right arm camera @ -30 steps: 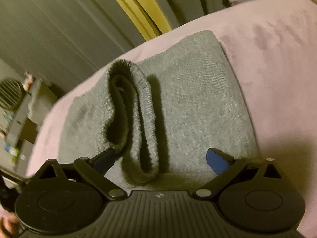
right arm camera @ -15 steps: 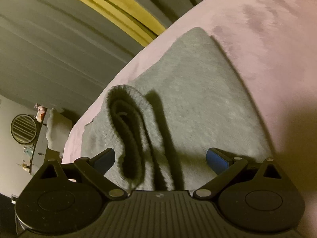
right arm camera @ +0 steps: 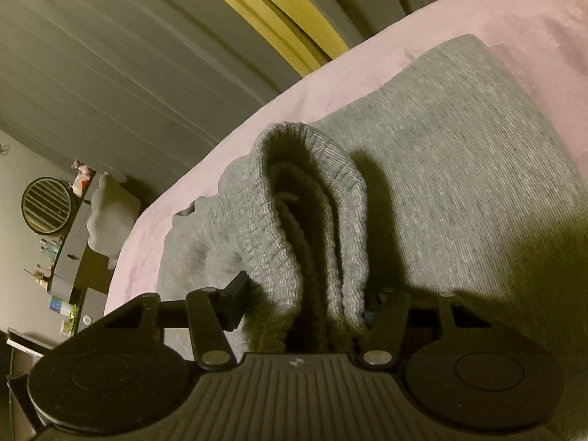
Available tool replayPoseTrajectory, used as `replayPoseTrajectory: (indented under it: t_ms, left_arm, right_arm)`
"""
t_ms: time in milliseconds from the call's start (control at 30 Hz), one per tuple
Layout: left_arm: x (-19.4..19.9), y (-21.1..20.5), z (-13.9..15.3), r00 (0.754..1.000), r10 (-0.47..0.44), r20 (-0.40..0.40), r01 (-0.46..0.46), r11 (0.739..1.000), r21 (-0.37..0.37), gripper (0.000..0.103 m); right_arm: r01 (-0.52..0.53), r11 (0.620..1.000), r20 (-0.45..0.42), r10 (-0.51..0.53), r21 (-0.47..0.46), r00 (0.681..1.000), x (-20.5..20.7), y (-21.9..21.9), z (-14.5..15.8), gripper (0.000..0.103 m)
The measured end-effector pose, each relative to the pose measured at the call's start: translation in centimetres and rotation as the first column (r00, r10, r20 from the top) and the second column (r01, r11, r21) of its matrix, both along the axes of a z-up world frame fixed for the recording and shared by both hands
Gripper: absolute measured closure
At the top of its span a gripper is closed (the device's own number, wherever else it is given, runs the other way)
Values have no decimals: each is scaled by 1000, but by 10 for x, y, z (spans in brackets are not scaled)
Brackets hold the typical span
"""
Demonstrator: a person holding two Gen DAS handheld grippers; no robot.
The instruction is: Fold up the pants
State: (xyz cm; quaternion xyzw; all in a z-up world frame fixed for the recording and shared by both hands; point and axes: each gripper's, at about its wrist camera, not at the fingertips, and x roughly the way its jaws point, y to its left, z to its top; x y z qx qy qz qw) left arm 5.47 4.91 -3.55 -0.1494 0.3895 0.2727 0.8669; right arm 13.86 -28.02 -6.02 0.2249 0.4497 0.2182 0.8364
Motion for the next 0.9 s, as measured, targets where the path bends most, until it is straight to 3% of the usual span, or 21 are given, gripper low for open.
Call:
replayPoseTrajectory:
  t_ms: [100, 167, 300, 333, 633, 900]
  left_arm:
    - [2, -2, -2, 1000, -6, 4, 6, 1000, 6, 4]
    - [2, -2, -2, 1000, -7, 2, 7, 1000, 9, 4]
    - [0, 0, -1, 1000, 14, 27, -14, 1000, -3, 4]
    - [-1, 1, -1, 999, 25, 37, -24, 1000, -9, 4]
    - [-6, 4, 3, 995, 58, 82, -56, 998, -26, 4]
    - [-6, 4, 3, 995, 53, 80, -51, 998, -22, 4]
  right_arm:
    - [13, 1000, -25, -13, 19, 1000, 2, 2, -3, 35]
    - [10, 1000, -43, -9, 14, 999, 5, 8, -4, 33]
    - [-34, 993, 37, 38, -115, 999, 1, 29, 10, 59]
    - [-39, 992, 55, 46, -122, 997, -2, 31, 16, 61]
    - [-47, 998, 213, 52, -30, 976, -12, 55, 82, 64]
    - [2, 999, 237, -15, 54, 971, -11, 32, 105, 64]
